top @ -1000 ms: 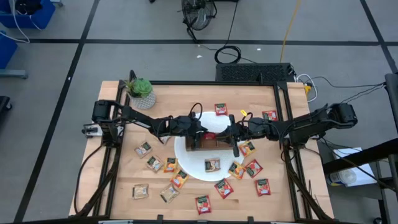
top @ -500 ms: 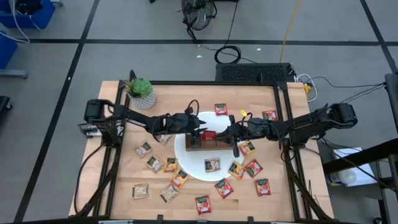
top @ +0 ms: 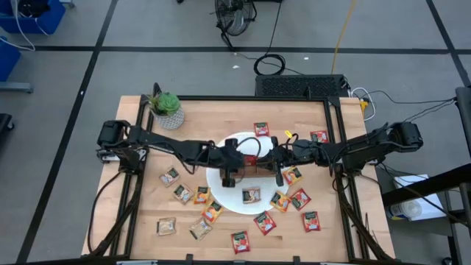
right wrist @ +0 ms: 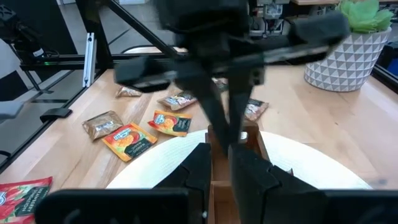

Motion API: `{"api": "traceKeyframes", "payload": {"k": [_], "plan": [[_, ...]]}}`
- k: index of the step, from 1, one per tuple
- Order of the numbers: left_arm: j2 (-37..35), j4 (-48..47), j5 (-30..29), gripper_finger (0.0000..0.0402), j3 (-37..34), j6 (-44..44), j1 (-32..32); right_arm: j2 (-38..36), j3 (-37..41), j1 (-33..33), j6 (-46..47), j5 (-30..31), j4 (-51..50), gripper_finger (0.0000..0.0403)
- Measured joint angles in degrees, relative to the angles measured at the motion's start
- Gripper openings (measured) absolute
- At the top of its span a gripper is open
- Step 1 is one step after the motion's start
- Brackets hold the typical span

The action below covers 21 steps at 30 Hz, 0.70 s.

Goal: Pick & Place Tea
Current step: Put the red tea bag into the middle section of the wooden organizer

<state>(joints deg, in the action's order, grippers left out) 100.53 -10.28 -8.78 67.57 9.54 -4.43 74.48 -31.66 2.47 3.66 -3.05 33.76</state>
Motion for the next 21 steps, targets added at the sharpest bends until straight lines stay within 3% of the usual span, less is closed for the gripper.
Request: {"api": "traceKeyframes", "payload": {"k": [21], "plan": [[16.22,-1.87,4.76,0.0001,8.15,0.26,2.92,0.0,0.0,0.01,-0.02,0.02,-0.08,0.0045]]}}
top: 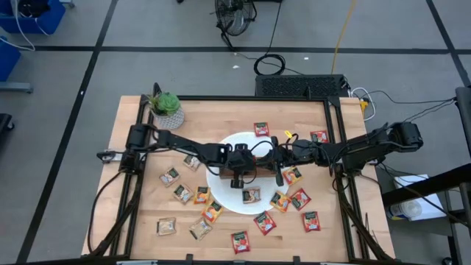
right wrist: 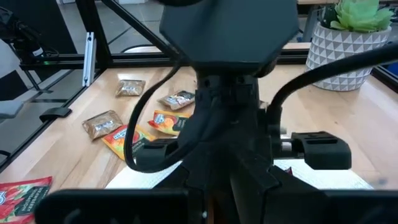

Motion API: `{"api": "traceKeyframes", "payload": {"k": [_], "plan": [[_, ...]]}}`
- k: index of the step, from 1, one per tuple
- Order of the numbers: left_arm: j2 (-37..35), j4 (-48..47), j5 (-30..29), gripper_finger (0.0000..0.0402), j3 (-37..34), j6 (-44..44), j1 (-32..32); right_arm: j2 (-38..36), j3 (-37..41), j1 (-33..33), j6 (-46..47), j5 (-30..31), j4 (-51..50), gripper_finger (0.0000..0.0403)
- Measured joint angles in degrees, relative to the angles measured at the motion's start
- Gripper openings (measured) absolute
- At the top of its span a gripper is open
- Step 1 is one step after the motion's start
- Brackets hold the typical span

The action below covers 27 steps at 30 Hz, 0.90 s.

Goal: Pick & Place Tea
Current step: Put the red tea bag into the middle section of the wooden organizer

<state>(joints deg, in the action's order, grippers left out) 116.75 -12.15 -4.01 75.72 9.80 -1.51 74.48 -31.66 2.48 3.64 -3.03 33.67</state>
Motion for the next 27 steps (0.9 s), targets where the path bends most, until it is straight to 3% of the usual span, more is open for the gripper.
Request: {"api": "traceKeyframes", "payload": {"k": [6,12,19,27], "plan": [[0.26,-0.41,-1.05,0.0001,0.11,-1.2,0.61,0.0,0.0,-0.02,0.13,0.0,-0.08,0.0045],[0.26,-1.2,-6.52,0.0001,0.06,-1.84,0.65,0.0,0.0,-0.02,0.15,0.0,-0.07,0.0045],[0.26,-1.3,-6.6,0.0002,0.0,-2.82,0.45,0.0,0.0,-0.01,0.15,0.0,-0.07,0.0045],[-2.65,-1.25,-6.49,0.0039,-0.11,-2.8,-1.26,0.0,0.0,0.0,0.15,0.0,0.25,0.0045]]}}
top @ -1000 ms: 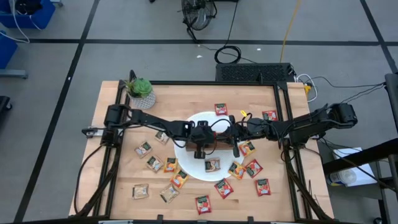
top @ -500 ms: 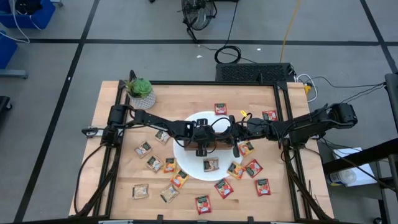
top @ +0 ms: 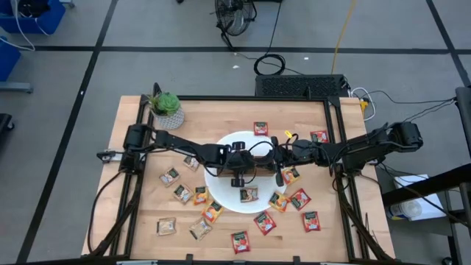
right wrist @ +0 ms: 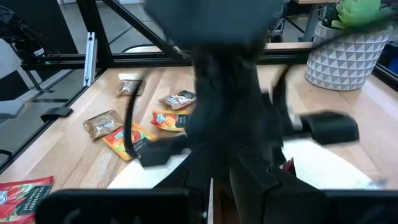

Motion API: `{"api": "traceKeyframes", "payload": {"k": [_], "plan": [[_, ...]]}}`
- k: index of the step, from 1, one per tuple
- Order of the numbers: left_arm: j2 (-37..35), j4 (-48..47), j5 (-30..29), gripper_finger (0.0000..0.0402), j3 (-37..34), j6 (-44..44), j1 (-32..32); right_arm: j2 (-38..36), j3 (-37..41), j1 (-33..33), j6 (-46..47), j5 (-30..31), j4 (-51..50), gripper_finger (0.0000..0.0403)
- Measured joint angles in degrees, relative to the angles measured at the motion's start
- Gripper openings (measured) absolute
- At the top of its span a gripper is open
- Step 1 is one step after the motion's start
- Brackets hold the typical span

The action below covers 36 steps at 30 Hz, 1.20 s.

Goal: Pick & Place Tea
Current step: Put the red tea bag into the middle section of the wooden organizer

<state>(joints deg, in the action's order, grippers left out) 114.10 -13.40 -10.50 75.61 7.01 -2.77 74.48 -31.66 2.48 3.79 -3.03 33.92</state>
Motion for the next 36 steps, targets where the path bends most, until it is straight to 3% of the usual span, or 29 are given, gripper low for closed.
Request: {"api": "traceKeyframes", "payload": {"k": [6,12,14,17,21,27,31,36], "plan": [[-4.39,-0.57,0.11,0.0056,0.02,0.22,-0.76,-0.02,0.0,0.0,0.02,-0.02,0.07,0.0045],[-12.51,-3.57,0.94,0.0049,-0.59,-0.9,-0.28,-0.03,-0.02,0.0,0.04,0.16,-1.11,0.0045],[-16.87,-0.96,4.7,0.0042,-2.52,-0.47,0.7,-0.87,-0.07,0.0,0.87,1.09,-3.66,0.0045],[-23.61,7.37,13.32,0.0029,-8.82,0.98,2.18,-3.48,-0.13,-0.52,4.42,8.69,-8.84,0.0045],[-32.29,21.88,20.08,0.0009,-20.39,0.44,3.43,-9.04,-4.19,-3.16,12.09,17.03,-29.73,0.005],[-40.68,33.89,19.85,0.0016,-33.16,-2.23,5.01,-9.66,-17.19,-10.91,23.18,21.09,-74.27,0.0097],[-44.03,36.08,19.79,0.0047,-36.17,-2.44,5.09,-7.34,-20.74,-19.14,23.91,19.38,-87.6,0.0149],[-45.02,35.53,18.12,0.0084,-37.15,-2.38,5.06,-4.99,-19.47,-30.33,24.17,19.17,-90.65,0.0197]]}}
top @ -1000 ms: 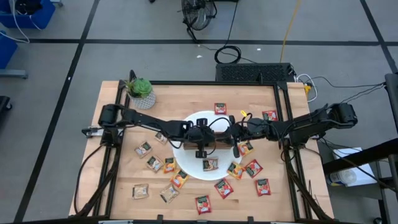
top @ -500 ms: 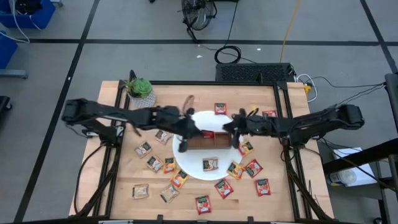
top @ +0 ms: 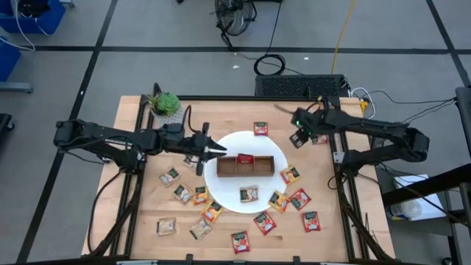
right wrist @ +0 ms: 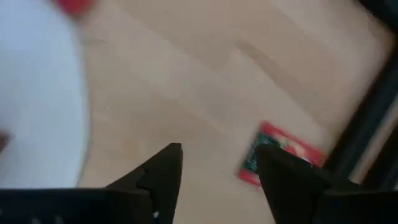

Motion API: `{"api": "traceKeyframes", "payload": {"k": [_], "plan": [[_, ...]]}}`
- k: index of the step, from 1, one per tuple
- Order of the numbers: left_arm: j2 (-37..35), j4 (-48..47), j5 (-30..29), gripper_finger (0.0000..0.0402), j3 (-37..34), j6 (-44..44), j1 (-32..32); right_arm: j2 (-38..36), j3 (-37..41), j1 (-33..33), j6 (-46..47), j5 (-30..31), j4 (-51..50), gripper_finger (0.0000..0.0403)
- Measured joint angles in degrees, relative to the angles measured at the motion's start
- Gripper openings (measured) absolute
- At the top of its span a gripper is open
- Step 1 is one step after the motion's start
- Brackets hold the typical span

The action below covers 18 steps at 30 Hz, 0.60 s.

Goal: Pick & Place Tea
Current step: Put the red tea bag into the middle section of the wooden organizer

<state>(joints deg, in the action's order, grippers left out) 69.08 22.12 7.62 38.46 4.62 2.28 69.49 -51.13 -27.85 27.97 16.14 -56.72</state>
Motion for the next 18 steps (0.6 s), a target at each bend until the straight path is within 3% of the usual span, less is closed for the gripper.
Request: {"api": "traceKeyframes", "payload": {"k": [6,9,14,18], "plan": [[0.29,0.2,-0.13,0.0111,-0.01,-0.26,0.0,3.47,3.96,-8.77,0.72,-1.22,1.34,0.0181],[0.33,0.77,-0.15,0.0119,-0.01,-0.28,0.0,5.88,5.77,-10.74,1.27,-1.4,2.36,0.0139],[0.33,0.5,-0.15,0.0122,0.02,-0.39,0.0,10.41,7.66,-12.3,1.99,-1.23,1.81,0.0027],[0.33,0.49,-0.15,0.0122,0.02,-0.42,0.0,13.62,8.08,-12.68,3.32,2.9,0.79,0.0009]]}}
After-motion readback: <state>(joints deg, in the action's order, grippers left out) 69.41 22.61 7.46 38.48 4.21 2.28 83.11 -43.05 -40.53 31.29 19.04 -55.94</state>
